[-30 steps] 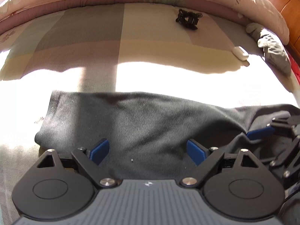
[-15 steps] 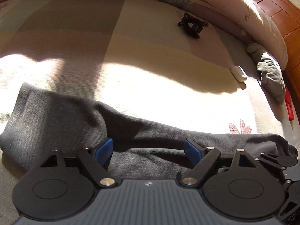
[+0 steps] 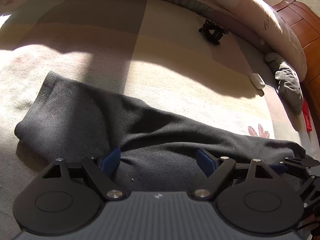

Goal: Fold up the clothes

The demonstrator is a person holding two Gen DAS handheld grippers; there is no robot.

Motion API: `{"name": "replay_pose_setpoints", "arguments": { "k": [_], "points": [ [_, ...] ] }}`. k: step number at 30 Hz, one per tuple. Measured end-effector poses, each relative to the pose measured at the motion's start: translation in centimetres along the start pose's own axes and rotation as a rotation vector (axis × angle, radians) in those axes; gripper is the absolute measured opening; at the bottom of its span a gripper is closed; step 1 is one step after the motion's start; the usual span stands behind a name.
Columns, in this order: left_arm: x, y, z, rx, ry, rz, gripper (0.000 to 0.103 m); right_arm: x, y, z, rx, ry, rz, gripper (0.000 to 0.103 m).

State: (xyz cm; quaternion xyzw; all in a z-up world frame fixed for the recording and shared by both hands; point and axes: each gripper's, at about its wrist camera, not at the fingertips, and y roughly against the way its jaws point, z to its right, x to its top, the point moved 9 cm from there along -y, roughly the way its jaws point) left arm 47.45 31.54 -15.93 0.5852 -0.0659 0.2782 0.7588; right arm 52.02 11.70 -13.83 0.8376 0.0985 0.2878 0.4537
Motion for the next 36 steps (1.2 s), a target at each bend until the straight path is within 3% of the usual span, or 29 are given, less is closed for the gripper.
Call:
{"name": "replay_pose_setpoints", "arguments": {
  "k": [5,7,9,11,13,14,17,19,22,26,31,36],
  "points": [
    [1.4,1.1,-1.2,0.035,-0.035,0.046,0.083,0.6,0.8,-0.6,-0.019,0.051,0.016,0.097],
    [1.8,0.5,-1.7,0.083,-0.081,0.047,0.083,0.9,0.7,-2.2,-0.005,0.119,0.021,0.088],
    [1.2,-0.4,-2.5,0.180,-0.140,0.023,0.083,0.7,0.1,-4.3,0.035,0.181,0.002,0.077],
    [0.4,-0.5,-2.6,0.234,-0.229,0.032,0.084,0.5,-0.6,-6.1,0.061,0.235,-0.013,0.074],
    [-0.1,-0.2,-2.9,0.251,-0.256,0.037,0.086,0.1,-1.5,-7.0,0.051,0.262,-0.021,0.074],
    [-0.3,0.0,-3.2,0.253,-0.247,0.038,0.086,0.0,-2.0,-7.0,0.035,0.264,-0.023,0.074],
    [-0.4,0.5,-4.3,0.258,-0.227,0.042,0.086,-1.3,-3.6,-5.4,0.007,0.097,-0.065,0.075],
    [-0.4,0.6,-4.4,0.261,-0.225,0.037,0.086,-2.6,-3.5,-6.2,0.069,0.029,-0.111,0.076],
    [-0.1,0.8,-3.9,0.283,-0.215,0.018,0.085,-4.4,-2.9,-7.8,0.097,0.082,-0.160,0.076],
    [0.0,1.5,-1.6,0.256,-0.247,0.034,0.082,-3.3,-1.2,-6.0,0.089,0.065,-0.125,0.075],
    [-0.1,1.1,3.6,0.169,-0.336,0.079,0.082,0.9,1.5,-1.3,-0.032,0.094,-0.002,0.075],
    [-1.0,-0.8,7.5,0.067,-0.353,0.061,0.082,4.2,2.5,3.6,-0.167,0.119,0.078,0.057]
  ]
}}
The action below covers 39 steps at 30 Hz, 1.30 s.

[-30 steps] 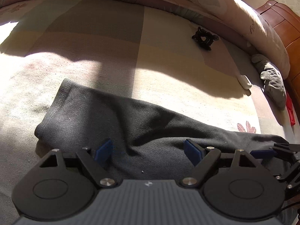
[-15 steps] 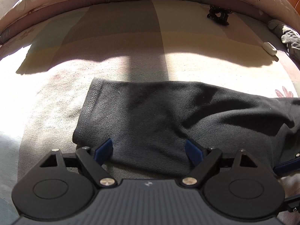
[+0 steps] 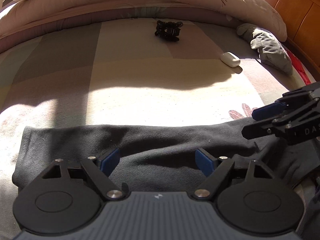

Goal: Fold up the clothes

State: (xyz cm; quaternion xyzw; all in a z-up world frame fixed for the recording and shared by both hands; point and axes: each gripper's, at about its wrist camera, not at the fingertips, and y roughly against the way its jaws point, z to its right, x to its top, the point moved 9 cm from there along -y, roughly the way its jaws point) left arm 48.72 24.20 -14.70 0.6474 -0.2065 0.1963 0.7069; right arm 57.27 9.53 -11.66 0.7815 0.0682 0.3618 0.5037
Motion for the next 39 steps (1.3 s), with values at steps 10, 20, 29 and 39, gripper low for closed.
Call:
{"name": "replay_pose_setpoints", "arguments": {
  "k": [10,20,29,39],
  "points": [
    [-3.3,-0.9,0.9,-0.010,-0.099,-0.066,0.083,1.6,-5.8,-3.4,0.052,0.389,-0.033,0.045],
    [-3.4,-0.1,0.0,-0.039,-0.020,-0.050,0.083,-0.3,-6.9,-7.3,0.017,0.699,-0.088,0.003],
    [-3.3,1.3,-3.1,-0.059,0.188,-0.033,0.083,3.0,-7.4,-3.9,-0.011,0.489,-0.063,0.002],
    [-4.1,4.2,-11.1,0.038,0.634,0.081,0.080,6.5,-7.0,-6.9,0.180,0.450,-0.041,0.018]
  ]
}}
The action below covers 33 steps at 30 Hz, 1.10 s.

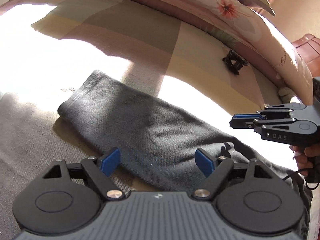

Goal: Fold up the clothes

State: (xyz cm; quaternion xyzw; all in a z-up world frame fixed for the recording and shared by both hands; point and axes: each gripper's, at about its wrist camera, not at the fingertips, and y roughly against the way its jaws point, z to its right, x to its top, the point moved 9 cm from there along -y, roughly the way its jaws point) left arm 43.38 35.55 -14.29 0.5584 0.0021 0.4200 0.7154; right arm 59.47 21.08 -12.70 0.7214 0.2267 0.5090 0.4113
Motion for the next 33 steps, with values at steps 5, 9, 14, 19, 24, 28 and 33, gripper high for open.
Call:
{"name": "replay_pose_setpoints", "arguments": {
  "k": [5,9,14,19,24,28,33],
  "points": [
    [0.5,-0.3,-5.0,-0.022,0.355,0.038,0.072,1.8,-3.1,-1.9,0.134,0.072,-0.050,0.026],
    [1.4,-0.8,-6.3,-0.068,0.407,0.085,0.070,2.5,-5.5,-1.4,0.257,0.021,-0.112,0.027],
    [2.7,-1.3,-6.9,-0.086,0.392,0.134,0.070,4.3,-7.2,-0.8,0.454,-0.130,-0.164,0.027],
    [3.7,-2.0,-7.3,-0.052,0.363,0.167,0.058,5.3,-8.5,-2.7,0.524,-0.124,-0.180,0.024],
    [4.3,-2.4,-7.9,0.039,0.270,0.151,0.002,5.6,-8.5,-2.9,0.475,-0.101,-0.144,0.003],
    [6.1,-2.7,-7.1,0.035,0.195,0.154,0.001,5.9,-7.7,-2.0,0.450,-0.124,-0.102,0.003],
    [10.6,-3.1,-4.4,-0.016,0.107,0.211,0.001,7.1,-6.7,0.0,0.378,-0.133,-0.060,0.003]
  ]
}}
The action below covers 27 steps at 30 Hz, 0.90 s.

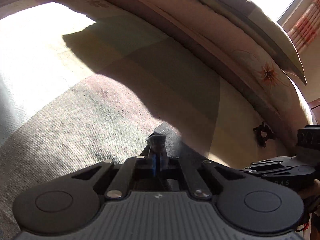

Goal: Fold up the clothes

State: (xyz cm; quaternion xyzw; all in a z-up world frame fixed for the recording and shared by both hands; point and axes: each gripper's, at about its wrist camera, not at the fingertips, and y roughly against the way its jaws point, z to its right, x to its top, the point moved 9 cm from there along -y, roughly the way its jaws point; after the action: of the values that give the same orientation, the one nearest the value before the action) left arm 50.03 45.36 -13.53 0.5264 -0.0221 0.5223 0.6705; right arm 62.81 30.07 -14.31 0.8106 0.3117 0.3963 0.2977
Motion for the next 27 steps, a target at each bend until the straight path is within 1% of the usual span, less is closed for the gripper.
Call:
{"name": "replay_pose_setpoints", "arguments": {
  "k": [2,4,5,6,8,9,11,14,16,18,21,22,23,24,26,27],
  "points": [
    [1.2,-0.5,1.1,-0.015,-0.034,0.014,0.001,-0.9,1.2,0.7,-0.024,-0.014,0.002,0.003],
    [1.3,-1.0,1.5,0.001,-0.059,-0.007,0.001,-1.8,2.3,1.4,-0.048,-0.027,0.004,0.008],
    [0.8,-1.3,1.3,0.021,-0.065,-0.025,0.003,-2.3,2.9,1.8,-0.060,-0.034,0.006,0.010],
    [0.2,-1.5,0.9,0.045,-0.069,-0.048,0.007,-2.8,3.5,2.1,-0.072,-0.041,0.007,0.014],
    [-0.9,-1.6,0.0,0.090,-0.073,-0.082,0.008,-3.7,4.7,2.8,-0.096,-0.054,0.009,0.023],
    [-1.4,-1.4,-0.6,0.109,-0.072,-0.089,0.009,-4.2,5.3,3.2,-0.108,-0.061,0.010,0.024],
    [-1.9,0.2,-1.6,0.140,-0.088,-0.073,0.010,-5.1,6.5,3.9,-0.132,-0.074,0.012,0.024],
    [-2.2,2.1,-1.4,0.165,-0.149,-0.044,0.010,-6.5,8.2,5.0,-0.168,-0.095,0.016,0.025],
    [-2.5,2.7,0.0,0.138,-0.203,-0.041,0.010,-9.6,9.3,5.6,-0.180,-0.132,-0.023,0.026],
    [-3.2,2.9,2.2,0.080,-0.258,-0.062,0.011,-12.5,10.1,6.1,-0.187,-0.167,-0.056,0.027],
    [-5.3,1.8,6.4,-0.037,-0.325,-0.137,0.015,-15.5,10.4,6.4,-0.191,-0.210,-0.077,0.027],
    [-6.2,1.3,7.8,-0.073,-0.341,-0.164,0.015,-16.0,10.4,6.2,-0.182,-0.215,-0.072,0.027],
    [-7.2,0.9,9.0,-0.106,-0.354,-0.194,0.015,-16.1,10.3,5.9,-0.180,-0.207,-0.061,0.025],
    [-8.4,0.7,10.2,-0.135,-0.369,-0.223,0.015,-16.0,10.2,5.7,-0.203,-0.187,-0.055,0.004],
    [-10.5,0.5,12.1,-0.177,-0.412,-0.265,0.016,-15.9,9.9,5.3,-0.266,-0.139,-0.047,0.004],
    [-11.5,0.4,13.0,-0.197,-0.435,-0.284,0.016,-15.7,10.0,5.5,-0.289,-0.139,-0.036,0.003]
  ]
}}
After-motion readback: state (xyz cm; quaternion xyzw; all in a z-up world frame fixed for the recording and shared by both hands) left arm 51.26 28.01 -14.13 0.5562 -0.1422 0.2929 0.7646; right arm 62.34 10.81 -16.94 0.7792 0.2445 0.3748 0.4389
